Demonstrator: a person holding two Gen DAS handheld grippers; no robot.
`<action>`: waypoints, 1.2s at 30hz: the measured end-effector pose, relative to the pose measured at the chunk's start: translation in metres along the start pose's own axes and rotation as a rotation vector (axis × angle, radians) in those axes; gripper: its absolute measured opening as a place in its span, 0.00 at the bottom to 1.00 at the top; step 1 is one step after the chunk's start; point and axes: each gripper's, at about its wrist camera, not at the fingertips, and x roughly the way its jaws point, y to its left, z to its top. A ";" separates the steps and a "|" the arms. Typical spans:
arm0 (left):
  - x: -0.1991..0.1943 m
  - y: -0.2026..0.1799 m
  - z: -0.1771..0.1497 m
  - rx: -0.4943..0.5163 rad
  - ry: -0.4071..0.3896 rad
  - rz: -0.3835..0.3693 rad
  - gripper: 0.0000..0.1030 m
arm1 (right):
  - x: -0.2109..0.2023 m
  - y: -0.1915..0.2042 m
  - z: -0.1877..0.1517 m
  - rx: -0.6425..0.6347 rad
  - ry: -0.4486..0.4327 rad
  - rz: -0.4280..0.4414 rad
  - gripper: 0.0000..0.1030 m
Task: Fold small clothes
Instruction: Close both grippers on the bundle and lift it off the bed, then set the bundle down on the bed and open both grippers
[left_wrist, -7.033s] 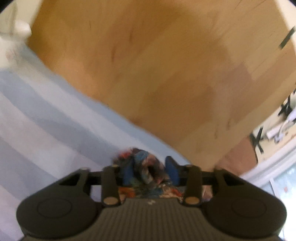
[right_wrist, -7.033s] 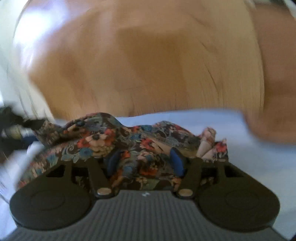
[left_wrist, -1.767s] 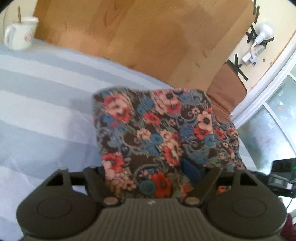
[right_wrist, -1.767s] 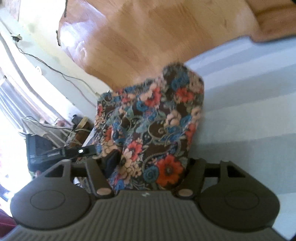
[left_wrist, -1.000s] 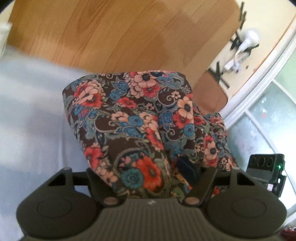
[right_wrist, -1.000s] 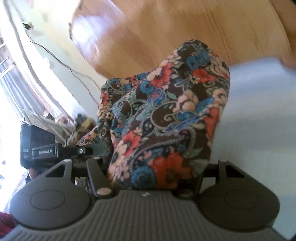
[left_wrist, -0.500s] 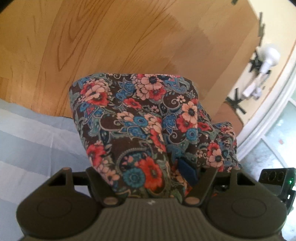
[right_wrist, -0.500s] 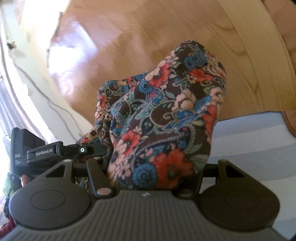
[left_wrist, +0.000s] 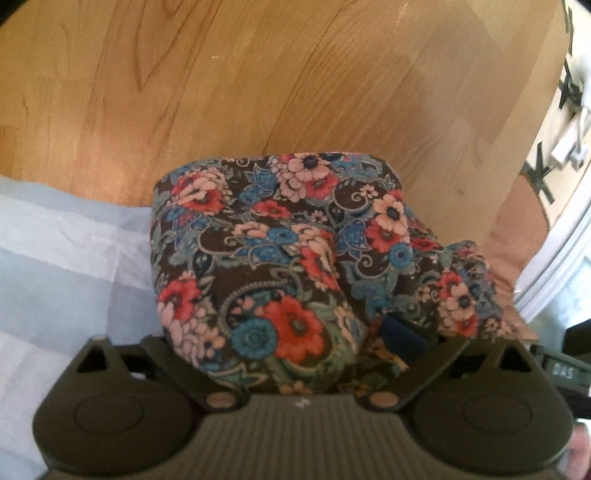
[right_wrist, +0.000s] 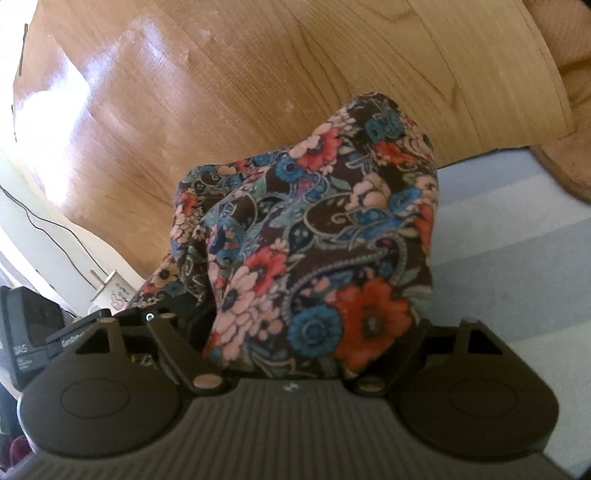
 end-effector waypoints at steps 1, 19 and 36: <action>-0.001 0.001 -0.001 0.007 -0.007 0.011 1.00 | 0.000 0.001 -0.001 0.001 0.000 0.001 0.85; -0.017 -0.013 -0.011 0.119 -0.095 0.129 1.00 | -0.005 -0.020 0.008 0.042 -0.022 0.007 0.90; -0.104 -0.065 -0.092 0.158 -0.171 0.336 1.00 | -0.126 0.024 -0.086 -0.118 -0.206 -0.223 0.90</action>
